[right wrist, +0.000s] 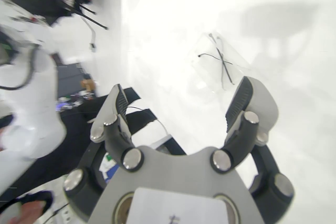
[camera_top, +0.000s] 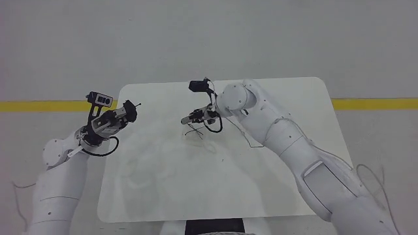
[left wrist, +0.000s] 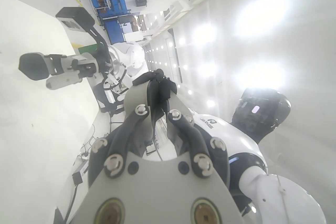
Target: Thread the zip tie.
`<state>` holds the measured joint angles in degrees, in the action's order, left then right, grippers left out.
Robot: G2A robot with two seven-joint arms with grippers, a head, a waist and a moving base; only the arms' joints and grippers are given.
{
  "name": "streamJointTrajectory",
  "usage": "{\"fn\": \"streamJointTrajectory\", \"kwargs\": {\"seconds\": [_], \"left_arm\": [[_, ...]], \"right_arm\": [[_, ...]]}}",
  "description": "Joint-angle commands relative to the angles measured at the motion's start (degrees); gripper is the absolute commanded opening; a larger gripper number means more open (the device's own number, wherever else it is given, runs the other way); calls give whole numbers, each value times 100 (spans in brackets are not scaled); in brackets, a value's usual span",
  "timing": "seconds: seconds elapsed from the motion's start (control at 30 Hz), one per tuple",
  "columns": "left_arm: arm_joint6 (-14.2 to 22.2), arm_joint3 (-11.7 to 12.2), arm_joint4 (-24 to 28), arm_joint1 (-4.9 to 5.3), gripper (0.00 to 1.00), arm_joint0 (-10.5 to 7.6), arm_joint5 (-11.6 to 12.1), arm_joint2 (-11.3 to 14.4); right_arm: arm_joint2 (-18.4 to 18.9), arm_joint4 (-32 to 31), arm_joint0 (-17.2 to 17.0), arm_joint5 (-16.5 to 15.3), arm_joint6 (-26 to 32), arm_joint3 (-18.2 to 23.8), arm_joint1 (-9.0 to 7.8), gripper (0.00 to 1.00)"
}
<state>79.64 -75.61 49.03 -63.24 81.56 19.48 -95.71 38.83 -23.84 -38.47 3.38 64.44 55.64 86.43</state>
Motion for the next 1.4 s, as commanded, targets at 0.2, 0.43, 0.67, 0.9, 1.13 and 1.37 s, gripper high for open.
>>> {"fn": "streamJointTrajectory", "kwargs": {"seconds": [0.2, 0.43, 0.67, 0.9, 1.13, 1.37], "left_arm": [[0, 0, 0, 0, 0, 0, 0, 0], [0, 0, 0, 0, 0, 0, 0, 0], [0, 0, 0, 0, 0, 0, 0, 0], [0, 0, 0, 0, 0, 0, 0, 0], [0, 0, 0, 0, 0, 0, 0, 0], [0, 0, 0, 0, 0, 0, 0, 0]], "right_arm": [[-70, -212, 0, -8, -57, 38, -2, 100], [-948, -2342, 309, -158, 58, 465, 65, 100], [-1333, -2833, 535, -1233, 217, 408, 204, 100], [-1397, -2393, 675, -1953, 433, 55, 362, 100], [-1394, -2424, 622, -1985, 279, 75, 357, 100], [-1558, -2598, 602, -2287, -124, -54, 445, 100]]}}
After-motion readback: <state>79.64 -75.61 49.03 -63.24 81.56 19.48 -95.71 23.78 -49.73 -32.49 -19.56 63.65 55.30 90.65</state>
